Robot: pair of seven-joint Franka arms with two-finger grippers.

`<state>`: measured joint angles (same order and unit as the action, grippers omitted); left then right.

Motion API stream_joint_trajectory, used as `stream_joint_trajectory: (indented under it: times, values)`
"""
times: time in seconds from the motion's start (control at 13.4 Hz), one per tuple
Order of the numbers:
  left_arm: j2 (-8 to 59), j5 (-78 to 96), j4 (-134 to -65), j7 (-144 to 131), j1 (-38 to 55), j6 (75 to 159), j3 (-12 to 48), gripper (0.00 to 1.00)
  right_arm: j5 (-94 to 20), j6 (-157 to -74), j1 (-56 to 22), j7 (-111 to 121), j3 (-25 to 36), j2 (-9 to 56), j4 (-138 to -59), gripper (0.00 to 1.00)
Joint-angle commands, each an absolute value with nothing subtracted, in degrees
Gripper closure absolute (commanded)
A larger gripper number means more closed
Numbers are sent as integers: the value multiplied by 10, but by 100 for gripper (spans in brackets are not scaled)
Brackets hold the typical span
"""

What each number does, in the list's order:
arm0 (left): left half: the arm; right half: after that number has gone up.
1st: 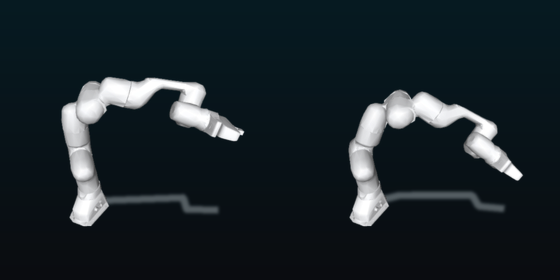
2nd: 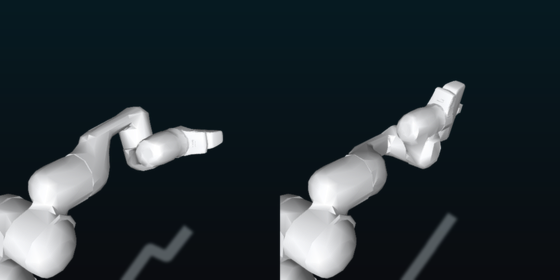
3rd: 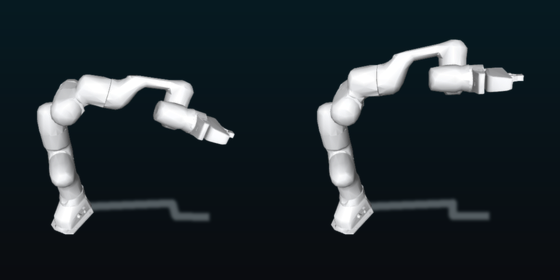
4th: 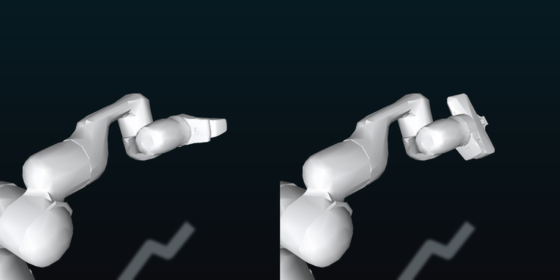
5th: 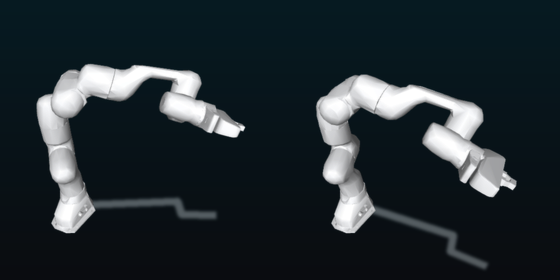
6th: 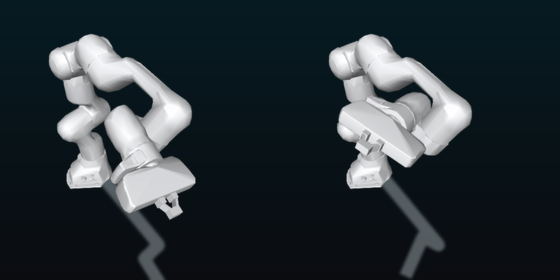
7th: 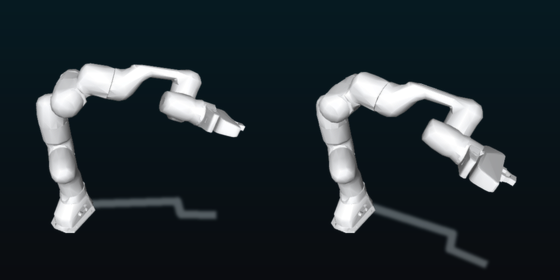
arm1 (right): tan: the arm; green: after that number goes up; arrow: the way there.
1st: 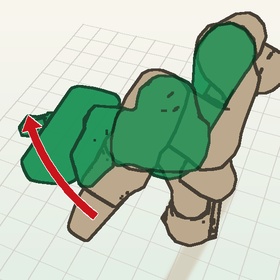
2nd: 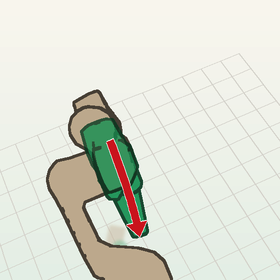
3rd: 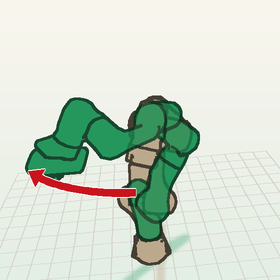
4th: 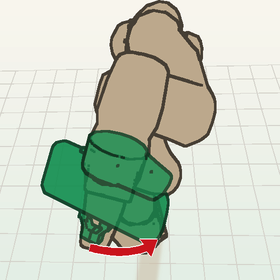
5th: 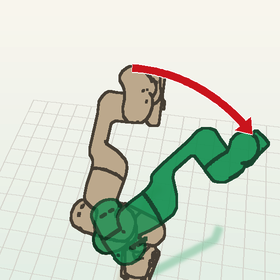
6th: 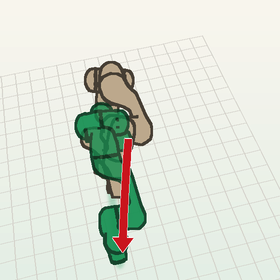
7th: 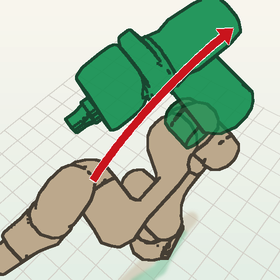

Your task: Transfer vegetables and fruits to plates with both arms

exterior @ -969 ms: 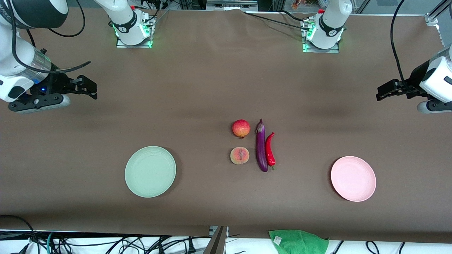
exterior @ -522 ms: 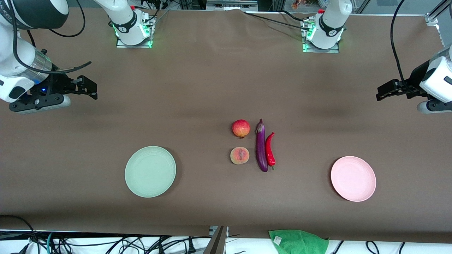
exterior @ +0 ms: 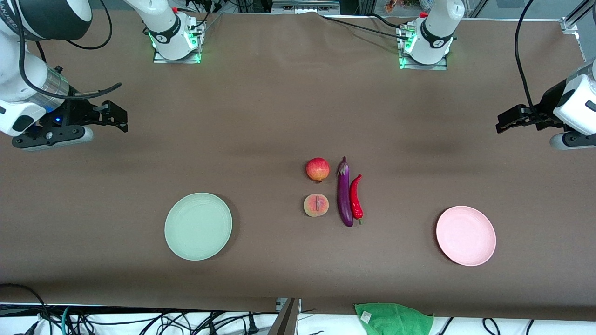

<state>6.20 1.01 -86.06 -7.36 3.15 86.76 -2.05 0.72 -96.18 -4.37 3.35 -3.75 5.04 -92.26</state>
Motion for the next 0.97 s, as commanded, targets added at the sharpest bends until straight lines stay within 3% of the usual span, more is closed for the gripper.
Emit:
stream_joint_trajectory:
  times: [0.0, 0.6, 0.89]
  values:
    - [60, 23, -861, -59, 29, 864, -22, 0, 17, -962, -40, 26, -46, 53, -918, 0]
    - [60, 23, -861, -59, 29, 864, -22, 0, 2, -965, -60, 11, -48, 77, -925, 0]
    - [60, 25, -861, -59, 29, 864, -22, 0, -82, -1040, -118, -92, -48, 125, -919, 0]
